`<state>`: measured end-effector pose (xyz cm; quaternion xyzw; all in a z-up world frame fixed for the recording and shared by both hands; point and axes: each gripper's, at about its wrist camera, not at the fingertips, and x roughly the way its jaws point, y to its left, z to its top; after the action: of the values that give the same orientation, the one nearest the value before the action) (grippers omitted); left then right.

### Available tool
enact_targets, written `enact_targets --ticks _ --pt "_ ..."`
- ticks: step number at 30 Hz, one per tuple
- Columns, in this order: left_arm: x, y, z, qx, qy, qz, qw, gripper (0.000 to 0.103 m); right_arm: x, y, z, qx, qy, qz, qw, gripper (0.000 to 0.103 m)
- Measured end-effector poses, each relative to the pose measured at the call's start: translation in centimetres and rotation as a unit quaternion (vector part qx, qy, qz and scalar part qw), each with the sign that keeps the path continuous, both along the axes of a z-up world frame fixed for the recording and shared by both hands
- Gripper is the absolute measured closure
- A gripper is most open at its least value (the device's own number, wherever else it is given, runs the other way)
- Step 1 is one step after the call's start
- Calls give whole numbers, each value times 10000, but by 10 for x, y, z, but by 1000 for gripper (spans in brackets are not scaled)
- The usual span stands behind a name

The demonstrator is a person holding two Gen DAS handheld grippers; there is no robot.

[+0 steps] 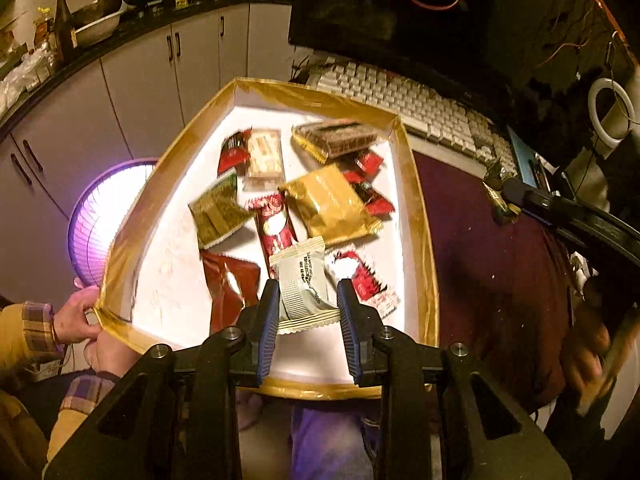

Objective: Organize snacks
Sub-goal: 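Carry the white candy and gold packet over the tray and open both grippers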

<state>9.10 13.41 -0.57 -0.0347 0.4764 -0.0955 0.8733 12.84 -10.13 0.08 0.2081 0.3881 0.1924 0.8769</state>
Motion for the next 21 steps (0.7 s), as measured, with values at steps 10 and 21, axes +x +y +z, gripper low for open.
enact_targets --ticks 10,21 --pt "6 1 -21 10 305 -35 9995 77 -2 101 -11 -359 81 1150 9927 92" --pt "12 7 -37 -16 544 23 9985 76 7 140 -41 -999 181 1172 9879 92"
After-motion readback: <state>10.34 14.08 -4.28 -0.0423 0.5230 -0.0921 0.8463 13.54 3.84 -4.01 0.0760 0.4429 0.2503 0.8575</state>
